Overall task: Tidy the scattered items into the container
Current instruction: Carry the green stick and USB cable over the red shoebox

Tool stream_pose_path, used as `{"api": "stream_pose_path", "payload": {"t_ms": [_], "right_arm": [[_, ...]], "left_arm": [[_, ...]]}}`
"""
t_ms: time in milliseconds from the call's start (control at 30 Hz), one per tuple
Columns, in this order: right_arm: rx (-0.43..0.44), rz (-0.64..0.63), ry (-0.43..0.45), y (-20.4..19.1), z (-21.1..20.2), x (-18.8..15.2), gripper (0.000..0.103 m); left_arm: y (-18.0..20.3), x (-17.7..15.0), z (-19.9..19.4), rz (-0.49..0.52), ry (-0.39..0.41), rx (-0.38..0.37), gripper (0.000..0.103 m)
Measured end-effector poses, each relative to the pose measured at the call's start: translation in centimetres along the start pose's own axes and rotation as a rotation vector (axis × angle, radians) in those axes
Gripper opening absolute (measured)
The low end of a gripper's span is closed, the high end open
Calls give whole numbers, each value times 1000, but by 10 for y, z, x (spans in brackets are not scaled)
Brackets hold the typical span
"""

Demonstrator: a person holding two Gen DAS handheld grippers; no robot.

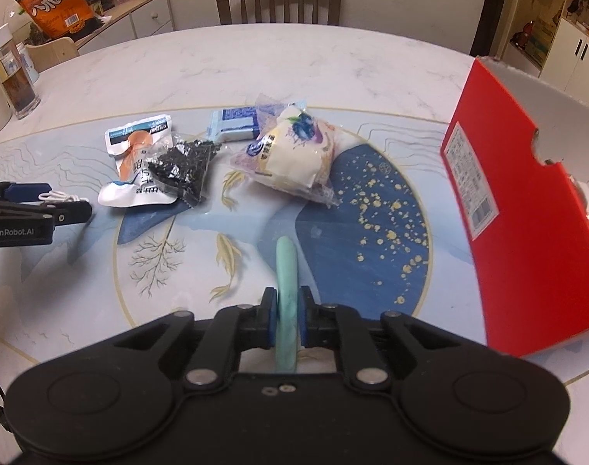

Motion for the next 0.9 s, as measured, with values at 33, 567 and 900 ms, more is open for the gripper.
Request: {"api": "stream_pose_path", "payload": {"t_ms": [33, 567, 900], "right_arm": [[0, -1, 4, 1, -2, 1, 10], [36, 0, 63, 23, -44, 6, 10], [103, 51, 86, 57, -79, 12, 10]], "left_arm": [[0, 0, -2, 0, 3, -1, 76], [24, 19, -57, 3, 46, -39, 76], [56, 41, -87, 19, 72, -80, 76]]}}
Point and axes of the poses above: each gripper's, at about its wrist camera, not at the fingertips, and z roughly the way its jaws point, y to its right, x to its top, the point moved 1 cm from there along z, roughly the way its jaws point, and after that the axes turned 2 degrees about -x, right-handed, at the moved point
